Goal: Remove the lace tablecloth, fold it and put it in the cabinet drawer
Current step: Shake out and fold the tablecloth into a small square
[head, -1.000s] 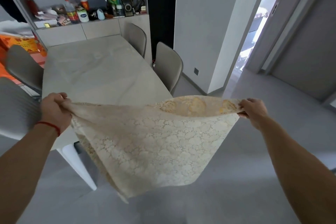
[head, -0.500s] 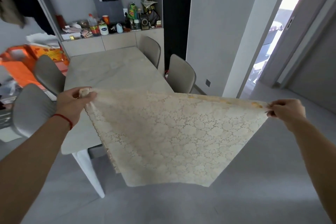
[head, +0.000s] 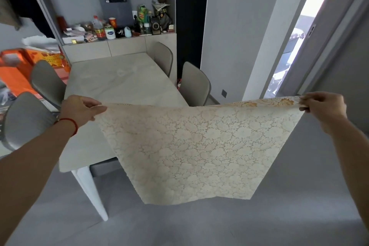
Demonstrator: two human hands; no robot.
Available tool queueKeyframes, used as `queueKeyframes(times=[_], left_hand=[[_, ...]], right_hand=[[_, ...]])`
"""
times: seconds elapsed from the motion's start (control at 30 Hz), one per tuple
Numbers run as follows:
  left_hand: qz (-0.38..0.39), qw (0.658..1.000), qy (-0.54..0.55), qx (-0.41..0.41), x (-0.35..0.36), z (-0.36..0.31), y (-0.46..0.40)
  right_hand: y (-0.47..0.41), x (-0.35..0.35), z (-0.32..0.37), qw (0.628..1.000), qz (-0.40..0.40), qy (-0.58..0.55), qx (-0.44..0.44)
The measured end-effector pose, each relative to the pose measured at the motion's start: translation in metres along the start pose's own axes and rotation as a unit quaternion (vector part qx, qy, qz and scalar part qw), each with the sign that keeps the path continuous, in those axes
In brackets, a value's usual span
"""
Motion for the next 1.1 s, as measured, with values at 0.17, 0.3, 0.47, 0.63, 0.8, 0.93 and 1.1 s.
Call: queueKeyframes(times=[0.17, 0.3, 0.47, 0.63, 0.8, 0.93, 1.1], left_hand=[[0.008, 0.999, 0.036, 0.020, 0.008, -0.004, -0.010], [-0.001, 0.999, 0.033, 0.030, 0.007, -0.011, -0.018], [-0.015, 0.998, 0.043, 0.033, 0.007, -0.018, -0.027], [-0.032, 0.998, 0.029, 0.039, 0.008, -0.023, -0.040], [-0.041, 0.998, 0.041, 0.028, 0.007, -0.026, -0.049], [-0.044, 0.998, 0.045, 0.018, 0.006, -0.033, -0.048], [-0.074, 0.994, 0.078, -0.005, 0.003, -0.037, -0.043]], right_hand=[[-0.004, -0.006, 0.005, 0.998, 0.061, 0.016, -0.007], [-0.005, -0.012, 0.007, 0.995, 0.066, 0.069, -0.030], [-0.003, -0.001, 0.006, 0.976, 0.119, 0.168, -0.067], [0.003, 0.000, -0.007, 0.982, 0.107, 0.137, -0.075], [0.011, 0.005, -0.024, 0.977, 0.138, 0.127, -0.101], [0.002, -0.003, -0.034, 0.989, 0.087, 0.078, -0.089], [-0.010, -0.010, -0.031, 0.995, -0.015, 0.050, -0.088]])
Point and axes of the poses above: each hand's wrist, its own y-axis away from the middle knuckle, its own x-axis out of the palm, z = x × y, the point moved 9 cm from there along -y, towards the middle knuckle, and after that the axes turned 9 degrees about -z, right-handed, at the moved point
